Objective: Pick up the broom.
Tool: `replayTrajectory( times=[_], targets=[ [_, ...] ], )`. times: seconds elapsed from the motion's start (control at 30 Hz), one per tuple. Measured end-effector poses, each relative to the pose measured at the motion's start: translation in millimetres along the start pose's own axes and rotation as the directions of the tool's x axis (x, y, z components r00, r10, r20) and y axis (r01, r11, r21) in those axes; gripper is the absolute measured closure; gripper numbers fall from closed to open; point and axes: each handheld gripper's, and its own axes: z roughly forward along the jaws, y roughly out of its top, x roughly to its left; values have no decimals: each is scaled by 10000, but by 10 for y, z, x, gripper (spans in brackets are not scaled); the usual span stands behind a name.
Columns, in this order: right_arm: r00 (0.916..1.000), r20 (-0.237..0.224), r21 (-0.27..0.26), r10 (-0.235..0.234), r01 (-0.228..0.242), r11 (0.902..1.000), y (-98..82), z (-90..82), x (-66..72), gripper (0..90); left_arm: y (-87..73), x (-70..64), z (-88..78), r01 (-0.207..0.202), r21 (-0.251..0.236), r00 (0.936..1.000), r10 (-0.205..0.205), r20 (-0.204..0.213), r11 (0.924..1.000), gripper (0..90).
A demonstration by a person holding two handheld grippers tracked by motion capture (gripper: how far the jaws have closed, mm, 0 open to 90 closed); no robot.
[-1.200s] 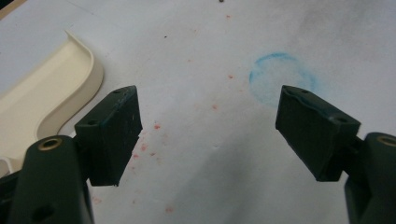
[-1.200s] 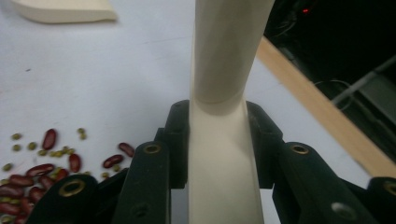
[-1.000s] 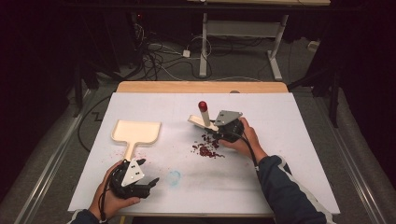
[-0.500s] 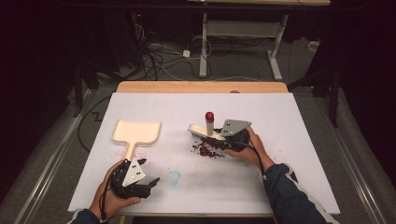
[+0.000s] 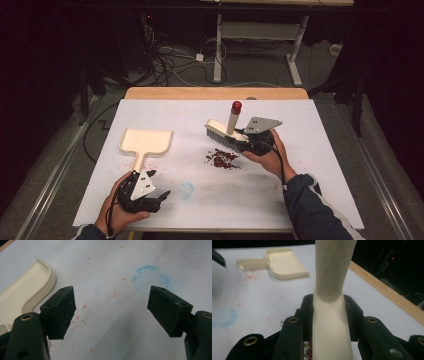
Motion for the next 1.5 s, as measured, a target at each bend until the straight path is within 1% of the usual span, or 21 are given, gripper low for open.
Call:
replayTrajectory(
  times=[0.1, 0.17, 0.3, 0.33, 0.43, 0.5, 0.57, 0.63, 0.67, 0.73, 0.83, 0.93, 1.03, 1.07, 1.13, 1.17, 1.2, 1.23, 1.33, 1.43, 1.5],
  targets=[
    [9866, -788, -407, 1432, -1467, 9883, 86, 15, 165, 679, -5, 19, -42, 15, -216, 9995, -22, -312, 9998, 226],
    [9766, -935, -431, 1935, -1981, 9792, 112, 61, 294, 678, -15, 31, -54, 76, -243, 9991, -86, -415, 9997, 226],
    [9439, -1202, -239, 3075, -3124, 9497, 101, 269, 575, 679, -27, 30, -53, 27, -152, 9994, -33, -352, 9999, 226],
    [9345, -1096, -204, 3387, -3428, 9392, 86, 326, 632, 678, -24, 26, -52, 4, -150, 9994, -9, -337, 9999, 227],
    [9216, -419, -247, 3858, -3870, 9217, 37, 485, 749, 679, -18, 4, -42, -120, -62, 9990, 117, -431, 9999, 231],
    [9066, -135, -221, 4218, -4220, 9063, -14, 557, 764, 679, -19, -3, -35, -184, 73, 9982, 188, -564, 9998, 237],
    [8973, 546, -194, 4380, -4376, 8990, -55, 581, 755, 679, -21, -1, -37, -184, 77, 9984, 188, -541, 9998, 239],
    [8810, 1006, -254, 4623, -4622, 8864, -107, 559, 686, 678, -22, -2, -37, -157, 52, 9984, 160, -538, 9999, 240],
    [8603, 1560, -252, 4854, -4878, 8726, -169, 508, 608, 678, -22, -2, -37, -168, 71, 9985, 172, -524, 9998, 239],
    [8552, 1611, -235, 4926, -4957, 8682, -192, 490, 580, 677, -21, -3, -36, -164, 80, 9986, 168, -506, 9998, 239],
    [8206, 1896, -233, 5391, -5452, 8380, -277, 354, 485, 677, -15, -9, -34, -179, 85, 9986, 183, -488, 9998, 239],
    [8173, 2033, -271, 5392, -5458, 8375, -296, 282, 460, 677, -4, -19, -22, -195, 117, 9988, 200, -445, 9997, 239],
    [8100, 1742, -345, 5599, -5633, 8256, -319, 186, 442, 678, 7, -29, -3, -265, 162, 9988, 271, -396, 9995, 237],
    [8123, 1651, -366, 5593, -5617, 8265, -313, 162, 446, 679, 10, -31, 3, -270, 179, 9989, 277, -377, 9995, 237],
    [8357, 1367, -609, 5319, -5288, 8466, -211, 48, 465, 679, 17, -32, 14, -271, 202, 9990, 278, -347, 9994, 236],
    [8357, 1367, -609, 5319, -5288, 8466, -211, 48, 465, 679, 20, -32, 16, -268, 201, 9990, 275, -344, 9994, 236],
    [8564, 1373, -760, 4976, -4918, 8674, -130, -56, 442, 679, 21, -32, 17, -261, 189, 9991, 267, -327, 9995, 237],
    [8564, 1373, -760, 4976, -4918, 8674, -130, -56, 442, 679, 20, -32, 16, -267, 182, 9991, 272, -312, 9995, 237],
    [8837, 1756, -993, 4339, -4226, 9008, -61, -226, 361, 679, 14, -28, 16, -294, 219, 9991, 300, -290, 9993, 237],
    [8924, 2682, -776, 3630, -3555, 9314, -91, -338, 267, 678, 10, -26, 12, -309, 224, 9990, 316, -318, 9993, 237],
    [8872, 3434, -398, 3081, -3140, 9486, -149, -339, 223, 679, 11, -25, 5, -321, 208, 9988, 328, -353, 9993, 236]
  ],
)
